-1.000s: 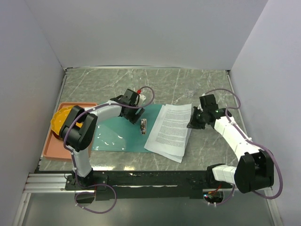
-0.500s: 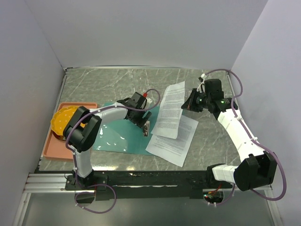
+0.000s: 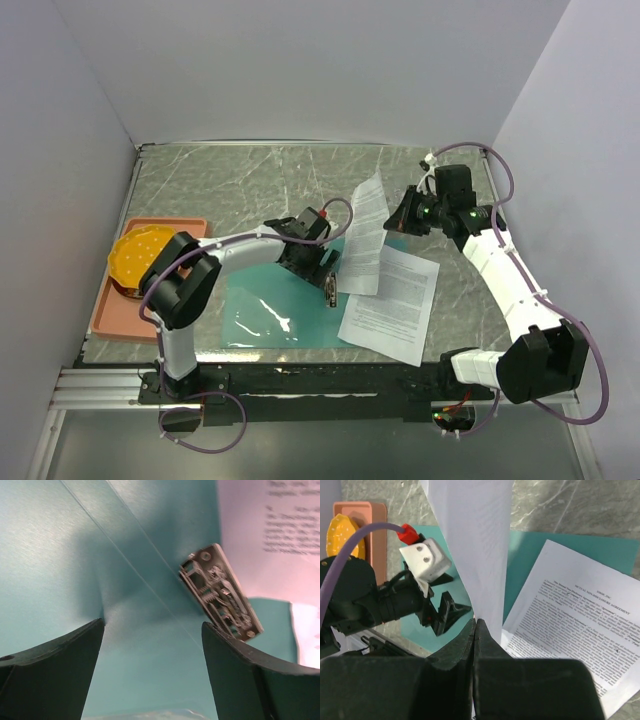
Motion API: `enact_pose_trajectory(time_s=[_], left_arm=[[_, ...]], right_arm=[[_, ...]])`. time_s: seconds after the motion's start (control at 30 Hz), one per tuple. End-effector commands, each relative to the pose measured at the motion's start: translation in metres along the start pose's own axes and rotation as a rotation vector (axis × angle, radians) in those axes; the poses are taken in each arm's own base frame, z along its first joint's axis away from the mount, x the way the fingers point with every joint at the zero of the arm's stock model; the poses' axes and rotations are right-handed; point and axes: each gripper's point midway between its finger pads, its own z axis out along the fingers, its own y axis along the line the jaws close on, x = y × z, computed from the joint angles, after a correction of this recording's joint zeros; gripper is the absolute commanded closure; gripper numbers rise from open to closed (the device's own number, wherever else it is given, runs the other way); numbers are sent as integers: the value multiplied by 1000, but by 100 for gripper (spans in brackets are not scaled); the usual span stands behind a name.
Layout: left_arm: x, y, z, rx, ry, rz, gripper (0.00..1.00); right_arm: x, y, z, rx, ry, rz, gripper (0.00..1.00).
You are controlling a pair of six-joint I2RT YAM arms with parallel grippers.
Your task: Put the files into the folder
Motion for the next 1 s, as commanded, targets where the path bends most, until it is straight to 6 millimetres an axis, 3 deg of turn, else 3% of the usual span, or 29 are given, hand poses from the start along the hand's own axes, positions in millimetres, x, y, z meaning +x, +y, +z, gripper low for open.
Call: enact_pose_trajectory(time_s=[0.0,0.1,0.13,0.17,0.23,0.27,0.33,0.37,0.53,0.67,0.8,0.97], left_arm=[[-27,-9,-34,9,-92,-28,13],[-44,12,-51,-55,-132,-3,12],[-51,35,-60,-116,-150,-26,11],[-65,44,-74,-127,-186,-27,10],[-70,77,-95,-173,-183,-75,7],[-85,84,-115,-172,-227,-78,7],[-83,110,-136,-191,-229,-122,4],[-83,112,-146,-176,-244,-115,3],[-50,129,-153,-215,-215,-85,4],[-22,145,-150,-222,-177,-88,4],[-17,159,-152,-206,-170,-122,4],[-17,165,-152,-219,-182,-118,4]], right_arm=[[-22,19,-14,-60,-75,-61,100],[-25,28,-21,-90,-92,-74,100],[-30,33,-26,-107,-113,-84,100],[-33,37,-29,-116,-123,-90,100],[-42,46,-37,-137,-149,-105,100],[-44,49,-39,-141,-153,-110,100],[-55,60,-47,-165,-185,-130,100],[-58,63,-50,-176,-190,-139,100],[-66,93,-54,-268,-192,-205,100],[-41,120,-34,-344,-92,-265,100],[-16,136,-13,-355,-4,-356,100],[-1,134,2,-358,46,-356,100]])
